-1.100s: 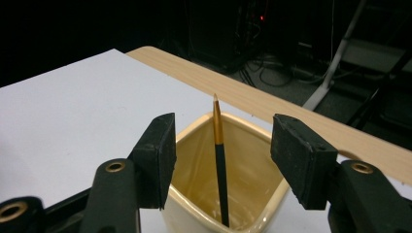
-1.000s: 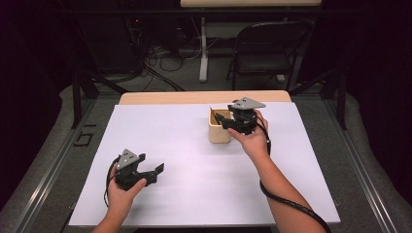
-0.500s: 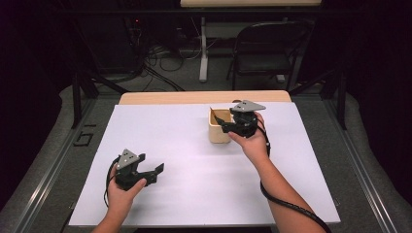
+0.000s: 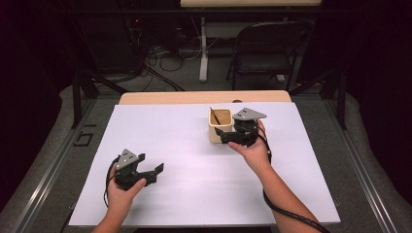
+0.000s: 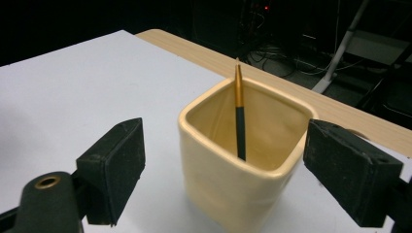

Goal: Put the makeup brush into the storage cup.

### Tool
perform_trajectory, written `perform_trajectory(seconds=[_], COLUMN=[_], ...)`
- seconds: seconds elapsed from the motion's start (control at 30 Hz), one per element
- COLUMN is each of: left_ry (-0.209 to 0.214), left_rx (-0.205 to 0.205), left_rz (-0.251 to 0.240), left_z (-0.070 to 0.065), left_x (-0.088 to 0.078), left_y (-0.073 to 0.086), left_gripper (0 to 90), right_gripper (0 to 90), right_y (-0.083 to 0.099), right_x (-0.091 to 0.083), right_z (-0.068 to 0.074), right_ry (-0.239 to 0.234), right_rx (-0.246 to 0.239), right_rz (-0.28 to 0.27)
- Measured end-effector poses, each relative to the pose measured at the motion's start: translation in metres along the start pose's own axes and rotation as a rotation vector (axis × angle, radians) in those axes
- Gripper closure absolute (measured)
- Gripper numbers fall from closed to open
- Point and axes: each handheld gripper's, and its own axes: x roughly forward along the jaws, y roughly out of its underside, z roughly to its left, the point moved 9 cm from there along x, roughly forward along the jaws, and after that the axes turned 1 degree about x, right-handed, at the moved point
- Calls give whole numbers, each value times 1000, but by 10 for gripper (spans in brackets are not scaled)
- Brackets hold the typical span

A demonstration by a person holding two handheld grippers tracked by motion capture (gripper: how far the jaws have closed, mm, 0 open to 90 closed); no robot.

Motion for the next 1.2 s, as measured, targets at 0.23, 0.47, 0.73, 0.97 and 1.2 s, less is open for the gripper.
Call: perform_trajectory(seconds=[0.23, 0.47, 0.73, 0.97, 1.2], left_ry=[1, 4, 5, 7, 7], left_rx=[2, 3, 5, 6, 5], left_rz=[-3, -8, -7, -9, -8], left_z=[0, -2, -3, -3, -3], left_x=[-1, -1, -1, -2, -3], left_y=[0, -1, -1, -1, -1], left_gripper=[160, 160, 160, 160, 161], right_gripper=[148, 147, 148, 148, 148], right_y=[18, 38, 55, 65, 73], right_x=[-17, -36, -51, -63, -74], right_z=[8, 15, 22, 27, 31], right_ry=[-5, -17, -31, -30, -37], right_rx=[-3, 13, 18, 28, 29], right_rz=[16, 27, 32, 34, 42])
